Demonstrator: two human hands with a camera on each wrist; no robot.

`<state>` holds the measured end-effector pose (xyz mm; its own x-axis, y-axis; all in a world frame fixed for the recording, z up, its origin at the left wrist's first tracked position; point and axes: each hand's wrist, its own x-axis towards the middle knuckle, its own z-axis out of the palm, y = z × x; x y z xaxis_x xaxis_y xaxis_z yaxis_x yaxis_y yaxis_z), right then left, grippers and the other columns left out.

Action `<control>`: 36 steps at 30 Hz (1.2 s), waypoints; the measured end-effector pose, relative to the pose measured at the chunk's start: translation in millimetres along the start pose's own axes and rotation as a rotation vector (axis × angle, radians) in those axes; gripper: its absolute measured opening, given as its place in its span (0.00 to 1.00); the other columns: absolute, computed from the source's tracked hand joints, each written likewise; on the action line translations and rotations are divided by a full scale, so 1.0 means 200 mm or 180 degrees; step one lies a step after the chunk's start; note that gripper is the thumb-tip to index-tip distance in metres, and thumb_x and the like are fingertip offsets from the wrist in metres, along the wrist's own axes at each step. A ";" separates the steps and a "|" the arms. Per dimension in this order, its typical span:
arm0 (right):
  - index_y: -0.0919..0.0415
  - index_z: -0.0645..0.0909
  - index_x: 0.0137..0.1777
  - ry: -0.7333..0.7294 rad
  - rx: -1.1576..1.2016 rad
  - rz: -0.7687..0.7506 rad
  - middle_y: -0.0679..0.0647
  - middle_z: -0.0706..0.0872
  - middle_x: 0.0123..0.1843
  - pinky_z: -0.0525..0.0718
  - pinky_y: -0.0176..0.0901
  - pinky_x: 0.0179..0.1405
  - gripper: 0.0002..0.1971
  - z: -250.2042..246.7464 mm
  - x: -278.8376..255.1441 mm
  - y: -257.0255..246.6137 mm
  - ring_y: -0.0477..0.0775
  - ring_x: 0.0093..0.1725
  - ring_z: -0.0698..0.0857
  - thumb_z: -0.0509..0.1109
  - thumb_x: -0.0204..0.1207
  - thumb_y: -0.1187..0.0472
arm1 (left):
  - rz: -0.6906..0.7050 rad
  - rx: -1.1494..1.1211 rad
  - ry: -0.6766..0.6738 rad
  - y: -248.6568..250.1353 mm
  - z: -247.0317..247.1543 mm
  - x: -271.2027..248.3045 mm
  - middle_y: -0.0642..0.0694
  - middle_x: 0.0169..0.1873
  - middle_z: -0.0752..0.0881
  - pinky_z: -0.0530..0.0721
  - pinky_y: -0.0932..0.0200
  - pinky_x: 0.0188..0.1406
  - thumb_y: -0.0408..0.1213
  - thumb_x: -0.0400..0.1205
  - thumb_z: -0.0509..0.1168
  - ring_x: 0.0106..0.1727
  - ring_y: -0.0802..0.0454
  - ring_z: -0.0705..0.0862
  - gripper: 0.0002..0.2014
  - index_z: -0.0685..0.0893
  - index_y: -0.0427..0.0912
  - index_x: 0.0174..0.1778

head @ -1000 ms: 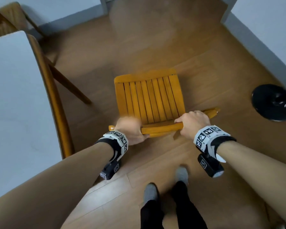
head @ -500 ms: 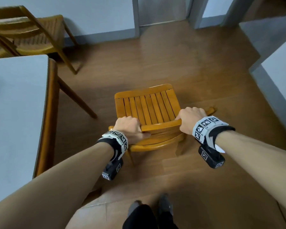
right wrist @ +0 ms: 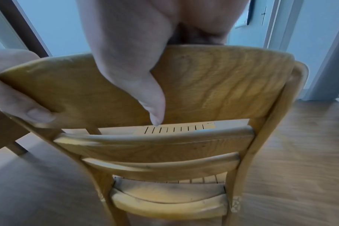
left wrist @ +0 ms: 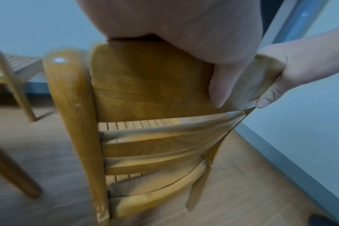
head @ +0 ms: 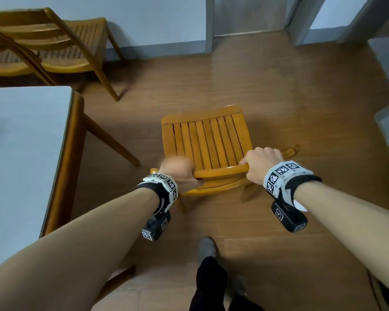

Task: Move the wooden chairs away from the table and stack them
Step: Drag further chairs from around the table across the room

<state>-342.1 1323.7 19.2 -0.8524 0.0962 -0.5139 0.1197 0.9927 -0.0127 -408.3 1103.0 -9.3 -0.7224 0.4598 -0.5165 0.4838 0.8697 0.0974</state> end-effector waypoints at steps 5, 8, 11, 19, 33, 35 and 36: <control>0.39 0.84 0.68 0.0017 0.0037 -0.0125 0.48 0.89 0.55 0.78 0.50 0.52 0.22 0.04 0.09 0.04 0.57 0.53 0.84 0.67 0.77 0.59 | -0.0118 0.0011 -0.0049 0.00 0.02 0.06 0.56 0.31 0.83 0.78 0.57 0.37 0.68 0.72 0.65 0.38 0.52 0.83 0.23 0.92 0.54 0.47; 0.40 0.86 0.64 0.0101 0.0021 -0.0132 0.46 0.86 0.44 0.76 0.46 0.44 0.18 0.03 0.12 0.07 0.54 0.42 0.80 0.68 0.77 0.57 | -0.0214 -0.0023 -0.0052 0.02 -0.01 0.08 0.55 0.33 0.82 0.75 0.57 0.38 0.68 0.72 0.65 0.40 0.50 0.82 0.23 0.92 0.55 0.49; 0.41 0.87 0.62 0.0112 -0.0026 -0.0215 0.46 0.85 0.42 0.79 0.46 0.44 0.16 -0.02 0.19 0.13 0.55 0.41 0.80 0.68 0.77 0.57 | -0.0338 -0.0161 -0.0027 0.06 -0.05 0.12 0.54 0.35 0.84 0.77 0.57 0.39 0.68 0.72 0.66 0.41 0.50 0.83 0.23 0.92 0.55 0.50; 0.39 0.86 0.63 0.0093 -0.0226 -0.0434 0.47 0.86 0.46 0.81 0.49 0.49 0.18 -0.20 0.42 0.34 0.56 0.45 0.82 0.69 0.77 0.59 | -0.0596 -0.0393 0.0212 0.20 -0.12 0.32 0.52 0.35 0.86 0.82 0.56 0.40 0.70 0.71 0.65 0.39 0.47 0.85 0.26 0.92 0.50 0.43; 0.39 0.86 0.64 0.0140 -0.0330 -0.0613 0.48 0.85 0.45 0.79 0.50 0.50 0.18 -0.48 0.90 0.26 0.56 0.47 0.82 0.69 0.77 0.57 | -0.0593 -0.0451 0.0258 -0.07 -0.35 0.68 0.53 0.30 0.86 0.82 0.57 0.36 0.68 0.73 0.64 0.34 0.52 0.84 0.25 0.92 0.49 0.42; 0.39 0.84 0.68 0.0140 -0.0348 -0.0638 0.49 0.88 0.53 0.80 0.51 0.53 0.20 -0.51 0.98 0.21 0.57 0.52 0.84 0.69 0.77 0.57 | -0.0586 -0.0476 0.0236 -0.16 -0.39 0.74 0.53 0.30 0.86 0.85 0.55 0.39 0.68 0.73 0.64 0.34 0.52 0.84 0.25 0.92 0.49 0.40; 0.40 0.83 0.69 0.0139 -0.0358 -0.0642 0.50 0.88 0.56 0.80 0.51 0.55 0.21 -0.53 1.03 0.19 0.58 0.56 0.85 0.69 0.77 0.58 | -0.0579 -0.0486 0.0237 -0.20 -0.41 0.77 0.53 0.29 0.86 0.86 0.55 0.40 0.69 0.73 0.64 0.34 0.52 0.85 0.25 0.91 0.49 0.39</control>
<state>-566.8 1388.2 4.1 -0.8748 -0.1044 -0.4731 -0.1108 0.9937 -0.0146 -579.9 1153.6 -24.0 -0.8279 0.3000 -0.4738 0.2661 0.9539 0.1390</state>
